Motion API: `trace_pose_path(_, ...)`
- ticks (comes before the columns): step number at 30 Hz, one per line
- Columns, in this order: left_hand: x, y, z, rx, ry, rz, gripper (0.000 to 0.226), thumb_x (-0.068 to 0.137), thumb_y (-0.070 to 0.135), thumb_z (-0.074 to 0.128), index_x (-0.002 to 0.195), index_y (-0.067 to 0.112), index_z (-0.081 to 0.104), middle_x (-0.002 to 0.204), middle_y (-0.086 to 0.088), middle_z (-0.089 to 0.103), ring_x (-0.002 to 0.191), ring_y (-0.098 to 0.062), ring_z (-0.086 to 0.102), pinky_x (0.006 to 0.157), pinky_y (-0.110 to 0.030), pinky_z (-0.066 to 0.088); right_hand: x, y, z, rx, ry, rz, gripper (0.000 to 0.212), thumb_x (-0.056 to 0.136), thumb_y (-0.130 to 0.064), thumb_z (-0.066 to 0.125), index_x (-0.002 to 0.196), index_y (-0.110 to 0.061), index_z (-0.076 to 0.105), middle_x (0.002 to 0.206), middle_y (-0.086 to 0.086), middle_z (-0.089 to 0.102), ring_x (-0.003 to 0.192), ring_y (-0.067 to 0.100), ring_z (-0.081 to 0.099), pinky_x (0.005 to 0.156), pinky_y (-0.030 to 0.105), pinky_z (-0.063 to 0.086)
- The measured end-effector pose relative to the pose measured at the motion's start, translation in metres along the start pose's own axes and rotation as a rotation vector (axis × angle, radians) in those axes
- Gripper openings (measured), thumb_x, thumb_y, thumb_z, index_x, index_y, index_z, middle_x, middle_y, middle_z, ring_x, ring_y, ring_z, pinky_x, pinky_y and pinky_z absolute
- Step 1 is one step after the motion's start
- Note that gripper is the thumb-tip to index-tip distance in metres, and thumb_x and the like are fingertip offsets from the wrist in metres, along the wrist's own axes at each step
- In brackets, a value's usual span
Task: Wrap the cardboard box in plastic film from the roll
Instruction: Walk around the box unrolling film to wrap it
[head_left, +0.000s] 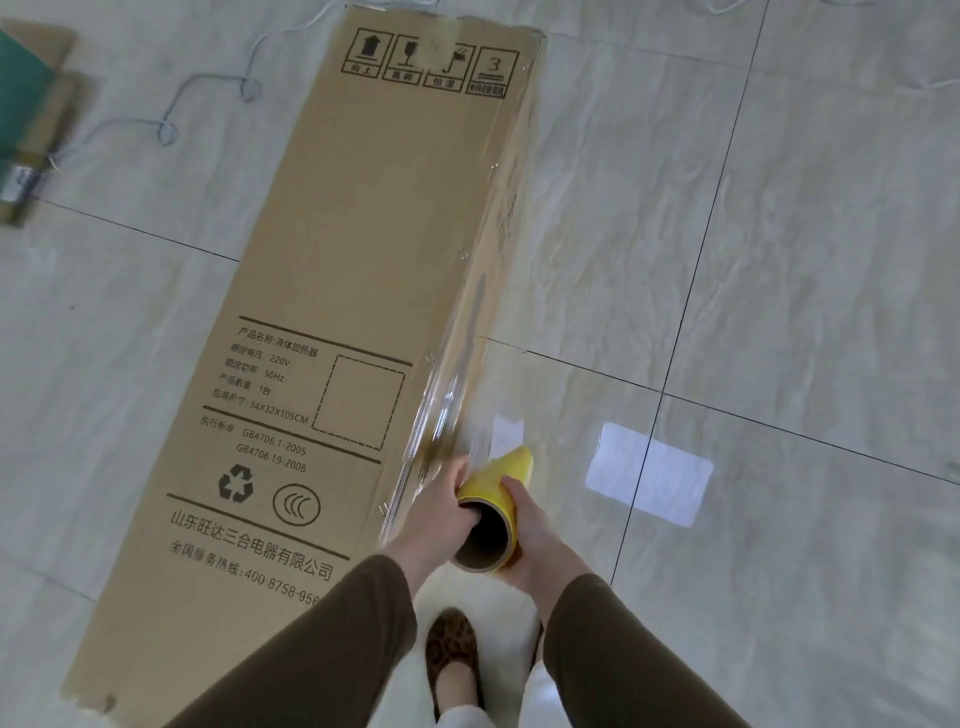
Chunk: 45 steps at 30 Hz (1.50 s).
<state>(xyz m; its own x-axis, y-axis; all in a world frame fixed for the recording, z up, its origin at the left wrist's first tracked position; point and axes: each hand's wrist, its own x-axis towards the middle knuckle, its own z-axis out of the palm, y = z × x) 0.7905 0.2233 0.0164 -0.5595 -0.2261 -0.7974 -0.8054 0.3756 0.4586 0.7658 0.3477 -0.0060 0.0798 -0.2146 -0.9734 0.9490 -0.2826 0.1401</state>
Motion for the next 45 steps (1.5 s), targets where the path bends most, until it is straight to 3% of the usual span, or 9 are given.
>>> trace_pose_path(6,-0.023,-0.037,0.023,-0.212,0.203,-0.18,0.038,0.083,-0.001,0.061,0.118,0.012,0.066,0.101,-0.006,0.069,0.098,-0.027,0.065,0.09,-0.038,0.052,-0.001,0.022,-0.005,0.067,0.034,0.002,0.06,0.1,-0.05,0.06,0.142,-0.009,0.049,0.13,0.029,0.063,0.113,0.049,0.065,0.071,0.062,0.062)
trace_pose_path(11,-0.033,-0.047,0.003,0.188,0.115,-0.03,0.054,0.087,-0.002,0.047,0.131,0.027,0.057,0.118,-0.005,0.067,0.105,-0.024,0.063,0.093,-0.028,0.049,-0.003,0.048,-0.013,-0.218,0.087,-0.042,0.05,0.11,-0.04,0.042,0.144,-0.003,0.048,0.125,0.025,0.066,0.087,0.039,0.071,0.051,0.046,0.063)
trace_pose_path(18,-0.06,-0.073,0.004,0.843,-0.046,0.159,0.038,0.092,0.006,0.05,0.126,0.02,0.057,0.114,-0.003,0.066,0.104,-0.023,0.064,0.085,-0.032,0.053,-0.003,0.091,-0.011,-0.437,0.036,-0.097,0.071,0.089,-0.067,0.066,0.142,-0.02,0.056,0.13,0.013,0.068,0.113,0.033,0.068,0.089,0.046,0.062)
trace_pose_path(24,-0.072,-0.104,0.001,0.363,-0.015,0.169,0.067,0.085,0.003,0.046,0.145,0.031,0.035,0.136,0.005,0.055,0.117,-0.018,0.057,0.09,-0.032,0.049,0.006,0.138,-0.025,-0.196,0.046,-0.107,0.051,0.098,-0.047,0.066,0.138,-0.017,0.056,0.12,0.017,0.068,0.103,0.038,0.071,0.06,0.042,0.064)
trace_pose_path(27,-0.09,-0.127,0.009,0.151,0.061,0.12,0.077,0.079,0.016,0.06,0.142,0.044,0.025,0.124,0.012,0.058,0.095,-0.01,0.059,0.073,-0.025,0.047,0.011,0.157,-0.032,-0.115,0.057,-0.099,0.055,0.096,-0.044,0.068,0.14,-0.014,0.052,0.123,0.02,0.065,0.107,0.042,0.068,0.065,0.047,0.064)
trace_pose_path(30,-0.102,-0.155,0.017,-0.076,0.099,0.037,0.084,0.074,0.02,0.073,0.143,0.042,0.029,0.116,0.02,0.055,0.103,-0.009,0.057,0.091,-0.03,0.048,0.016,0.173,-0.041,0.1,0.068,-0.023,0.06,0.095,-0.046,0.068,0.136,-0.006,0.052,0.126,0.025,0.066,0.112,0.045,0.067,0.086,0.057,0.062)
trace_pose_path(34,-0.117,-0.179,0.031,0.045,0.05,0.033,0.056,0.083,0.017,0.056,0.131,0.046,0.047,0.111,0.011,0.066,0.096,-0.014,0.061,0.088,-0.031,0.05,0.019,0.204,-0.052,0.247,-0.026,0.07,0.052,0.097,-0.038,0.066,0.134,-0.003,0.06,0.125,0.028,0.069,0.113,0.045,0.068,0.069,0.05,0.064)
trace_pose_path(39,-0.114,-0.183,0.023,0.371,-0.003,0.059,0.069,0.087,0.002,0.038,0.143,0.042,0.041,0.12,0.005,0.06,0.1,-0.02,0.058,0.075,-0.023,0.041,0.019,0.231,-0.063,0.139,-0.047,0.057,0.039,0.104,-0.018,0.052,0.137,0.003,0.057,0.126,0.03,0.068,0.111,0.048,0.069,0.069,0.056,0.064)
trace_pose_path(45,-0.119,-0.196,0.018,0.617,-0.17,0.134,0.06,0.087,0.001,0.041,0.138,0.033,0.039,0.131,-0.002,0.058,0.111,-0.025,0.06,0.092,-0.033,0.049,0.022,0.25,-0.066,-0.04,-0.088,0.102,0.082,0.086,-0.066,0.07,0.137,-0.003,0.057,0.13,0.024,0.069,0.115,0.043,0.069,0.095,0.059,0.058)
